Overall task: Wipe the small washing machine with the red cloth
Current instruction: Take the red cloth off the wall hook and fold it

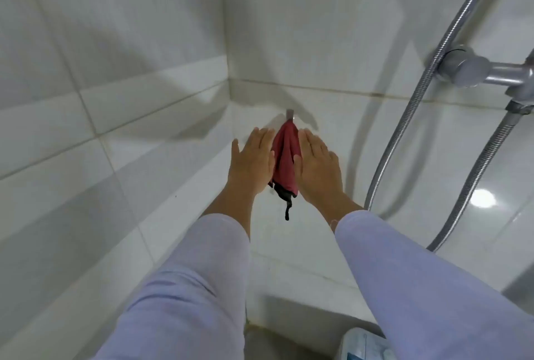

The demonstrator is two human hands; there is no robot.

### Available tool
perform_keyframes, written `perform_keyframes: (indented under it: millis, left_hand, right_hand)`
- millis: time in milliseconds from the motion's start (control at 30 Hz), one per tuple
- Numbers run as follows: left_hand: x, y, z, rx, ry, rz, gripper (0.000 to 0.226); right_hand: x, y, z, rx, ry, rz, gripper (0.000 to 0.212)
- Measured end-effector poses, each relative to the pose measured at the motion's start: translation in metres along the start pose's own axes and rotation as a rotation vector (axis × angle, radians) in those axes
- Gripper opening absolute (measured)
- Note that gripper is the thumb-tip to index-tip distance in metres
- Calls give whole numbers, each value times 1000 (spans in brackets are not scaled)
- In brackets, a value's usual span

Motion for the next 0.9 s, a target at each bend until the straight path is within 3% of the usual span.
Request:
perform_keyframes:
  millis: [167, 267, 433, 667, 767, 900]
  left_hand:
    - [26, 12, -2, -153, -86, -18, 38]
    - [39, 18, -5, -376, -223, 22, 33]
    - [49, 26, -8, -674, -353, 115, 30]
    - [55, 31, -10, -592, -308, 207, 26]
    - [57, 27, -9, -570, -314, 179, 20]
    - [54, 13, -2, -544, -364, 160, 27]
  right_hand:
    - [15, 14, -11, 129, 110, -48, 47]
    - [20, 21, -12, 231, 153, -119, 39]
    - [25, 27, -17, 458, 318, -104, 32]
    - [33, 25, -26, 447, 405, -33, 20]
    - [35, 17, -28, 457, 384, -100, 6]
    - [35, -4, -32, 458, 354, -165, 8]
Point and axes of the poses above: each hand's wrist, its own x-axis towards the middle knuckle, its own y-axis out of the palm, z = x × y, the point moved 1 cm from there along x, towards the middle knuckle, and after that the axes turned 7 degrees about -y, right-handed, at the moved point
